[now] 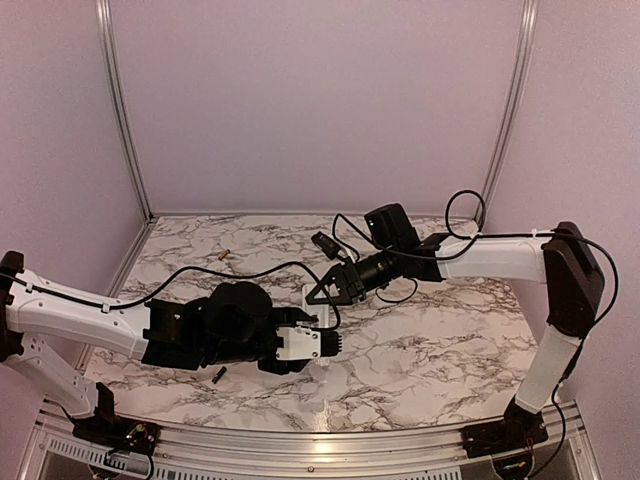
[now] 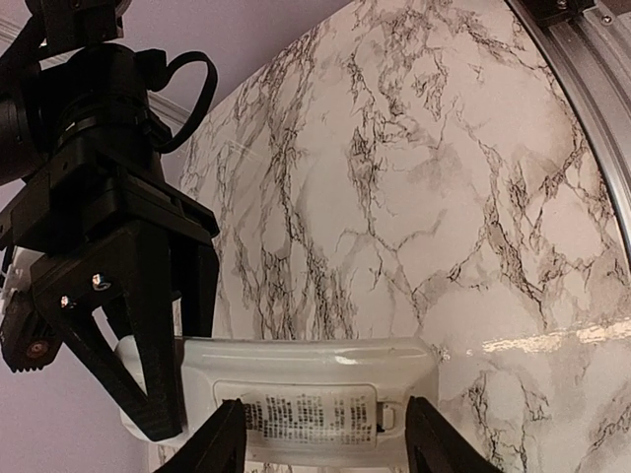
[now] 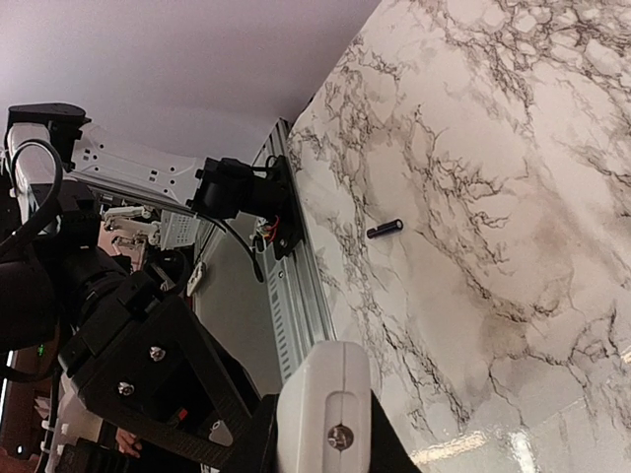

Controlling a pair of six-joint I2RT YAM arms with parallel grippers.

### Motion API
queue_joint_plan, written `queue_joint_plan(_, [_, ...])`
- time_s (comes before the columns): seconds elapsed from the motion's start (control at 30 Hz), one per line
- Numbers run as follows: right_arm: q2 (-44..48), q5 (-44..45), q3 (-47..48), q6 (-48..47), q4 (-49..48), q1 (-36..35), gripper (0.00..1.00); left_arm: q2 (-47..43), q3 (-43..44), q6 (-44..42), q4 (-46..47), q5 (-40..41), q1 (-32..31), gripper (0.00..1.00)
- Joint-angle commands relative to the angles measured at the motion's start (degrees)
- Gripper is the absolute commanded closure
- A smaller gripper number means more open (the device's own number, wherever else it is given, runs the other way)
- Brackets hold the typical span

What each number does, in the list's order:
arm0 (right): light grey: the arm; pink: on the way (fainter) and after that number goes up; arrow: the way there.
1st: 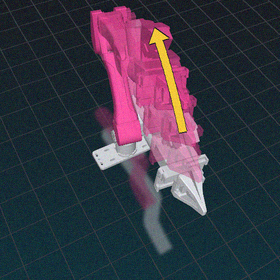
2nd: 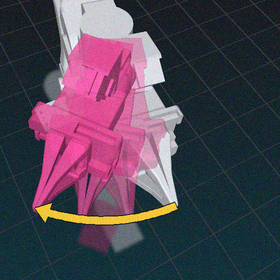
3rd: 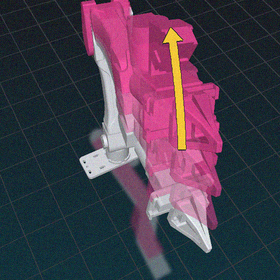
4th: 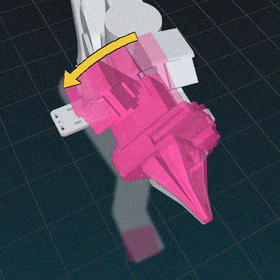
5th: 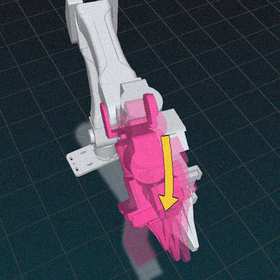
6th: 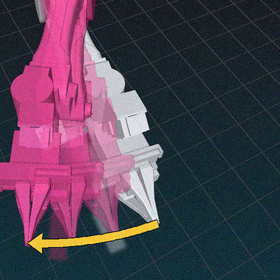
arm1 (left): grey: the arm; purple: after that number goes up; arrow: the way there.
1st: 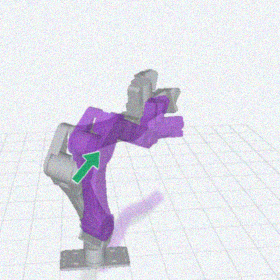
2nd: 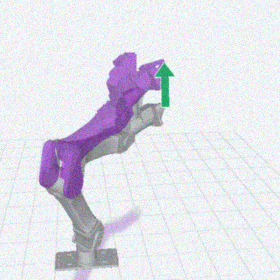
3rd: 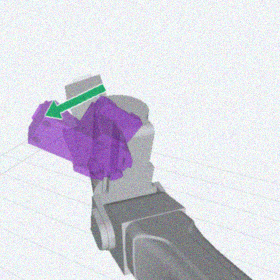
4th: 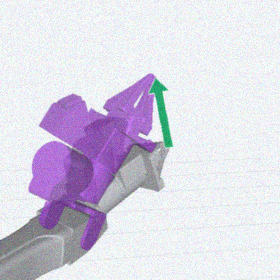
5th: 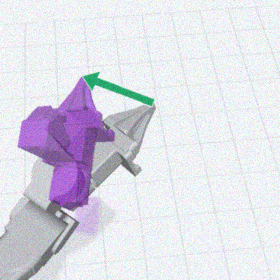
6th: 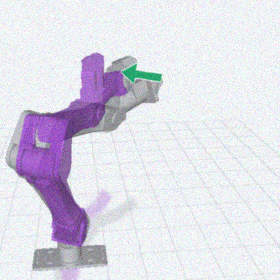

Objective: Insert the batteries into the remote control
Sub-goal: Remove the battery cover from the remote control.

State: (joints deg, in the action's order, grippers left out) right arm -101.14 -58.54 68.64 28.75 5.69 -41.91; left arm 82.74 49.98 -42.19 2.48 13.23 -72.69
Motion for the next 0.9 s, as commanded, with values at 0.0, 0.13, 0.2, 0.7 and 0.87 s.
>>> queue_joint_plan(0.0, [0.2,-1.1,2.2,-0.2,0.3,-0.6,1.00,0.4,1.3,0.6,-1.7,-0.3,0.4,0.43])
queue_joint_plan(0.13, [0.2,-1.3,2.2,-0.1,0.4,-0.6,1.00,1.3,1.4,-0.1,-1.4,1.9,0.4,0.44])
queue_joint_plan(0.2, [0.2,-1.4,2.2,0.0,0.3,-0.6,1.00,1.4,1.3,-0.3,-0.7,3.2,0.5,0.46])
queue_joint_plan(0.7, [0.0,-3.6,1.1,3.3,-3.0,-0.7,1.00,2.6,-0.4,-4.8,4.7,11.6,-0.1,0.51])
queue_joint_plan(0.87, [-0.9,-3.6,0.1,4.1,-3.5,-0.7,1.00,0.8,-1.2,-7.3,7.5,13.7,-1.4,0.52])
